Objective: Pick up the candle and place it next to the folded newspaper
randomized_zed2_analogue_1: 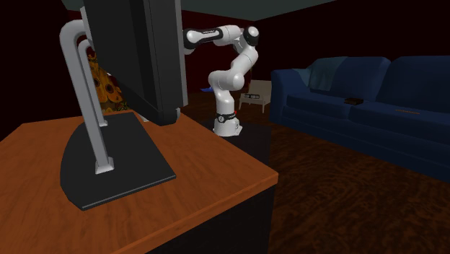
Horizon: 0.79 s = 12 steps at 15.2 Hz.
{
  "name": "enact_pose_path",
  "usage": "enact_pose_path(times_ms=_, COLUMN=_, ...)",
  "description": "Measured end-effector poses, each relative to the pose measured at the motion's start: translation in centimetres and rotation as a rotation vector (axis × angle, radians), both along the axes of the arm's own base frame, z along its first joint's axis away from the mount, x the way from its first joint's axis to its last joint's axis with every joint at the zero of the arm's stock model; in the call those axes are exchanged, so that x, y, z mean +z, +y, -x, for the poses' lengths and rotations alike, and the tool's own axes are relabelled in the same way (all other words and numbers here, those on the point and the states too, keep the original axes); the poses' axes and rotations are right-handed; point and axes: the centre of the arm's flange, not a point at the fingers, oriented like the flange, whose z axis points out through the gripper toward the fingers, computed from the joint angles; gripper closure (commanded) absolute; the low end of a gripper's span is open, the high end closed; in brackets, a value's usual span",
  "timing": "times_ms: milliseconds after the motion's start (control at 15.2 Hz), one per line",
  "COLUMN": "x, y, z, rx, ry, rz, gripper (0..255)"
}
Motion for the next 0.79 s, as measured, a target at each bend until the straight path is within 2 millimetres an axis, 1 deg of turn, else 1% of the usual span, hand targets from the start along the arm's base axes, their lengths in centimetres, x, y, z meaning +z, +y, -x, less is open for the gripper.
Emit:
enact_pose_path(times_ms=198, x=-1.8, y=0.0, z=0.0, rx=0.0, ry=0.0, rz=0.0, gripper=255)
enact_pose_path(times_ms=792, x=-6.4, y=0.0, z=0.0, rx=0.0, ry=0.0, rz=0.0, gripper=255)
